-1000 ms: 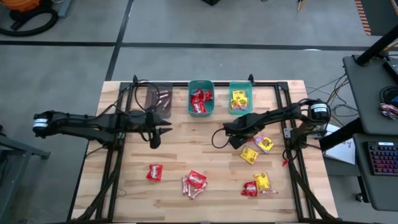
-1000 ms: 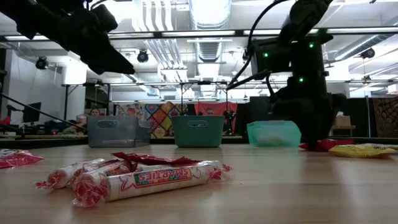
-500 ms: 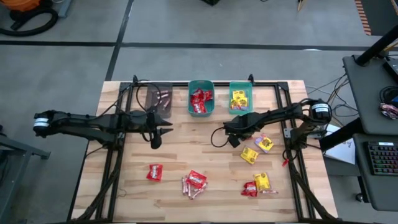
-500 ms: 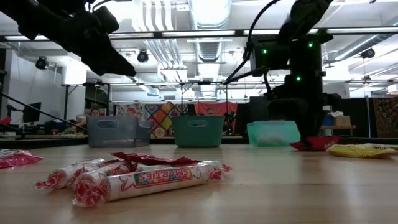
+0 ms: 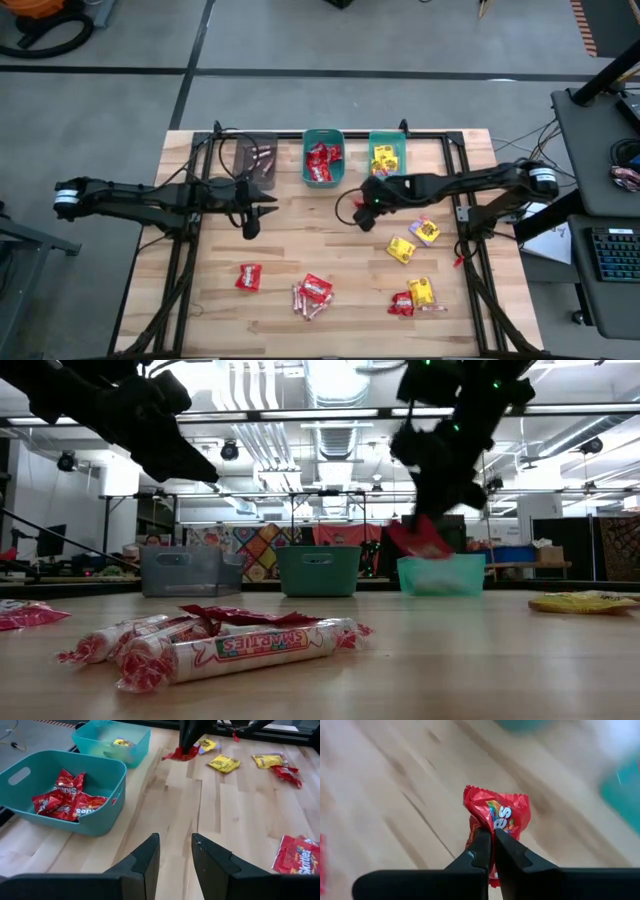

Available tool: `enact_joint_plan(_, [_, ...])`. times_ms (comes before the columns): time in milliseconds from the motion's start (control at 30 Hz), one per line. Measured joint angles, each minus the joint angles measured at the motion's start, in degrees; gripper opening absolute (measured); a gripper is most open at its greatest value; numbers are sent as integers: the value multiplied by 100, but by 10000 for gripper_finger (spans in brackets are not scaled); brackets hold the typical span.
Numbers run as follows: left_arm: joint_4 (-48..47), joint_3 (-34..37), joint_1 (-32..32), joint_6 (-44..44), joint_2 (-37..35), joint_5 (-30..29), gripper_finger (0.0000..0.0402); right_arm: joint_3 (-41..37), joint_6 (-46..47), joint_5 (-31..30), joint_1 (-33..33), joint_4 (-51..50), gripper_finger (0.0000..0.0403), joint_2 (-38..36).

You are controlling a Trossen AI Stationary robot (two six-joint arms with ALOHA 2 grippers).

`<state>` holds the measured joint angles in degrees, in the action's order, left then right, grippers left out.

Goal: Sort candy
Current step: Put the top right red candy on the dark green bin

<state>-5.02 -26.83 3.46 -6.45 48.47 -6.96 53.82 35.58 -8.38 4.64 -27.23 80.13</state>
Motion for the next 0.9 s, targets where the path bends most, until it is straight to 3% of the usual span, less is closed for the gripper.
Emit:
enact_joint_plan(300, [-2, 0, -10, -494, 2, 2, 98, 1, -1338, 363, 333, 2187, 13, -43])
enact_joint_plan(500, [0, 98, -172, -878, 2, 3, 98, 19, -1971, 383, 765, 2926, 13, 180])
enact_joint_plan(900, [315, 451, -577, -1532, 11, 4, 98, 38, -2881, 383, 1475, 5348, 13, 1303])
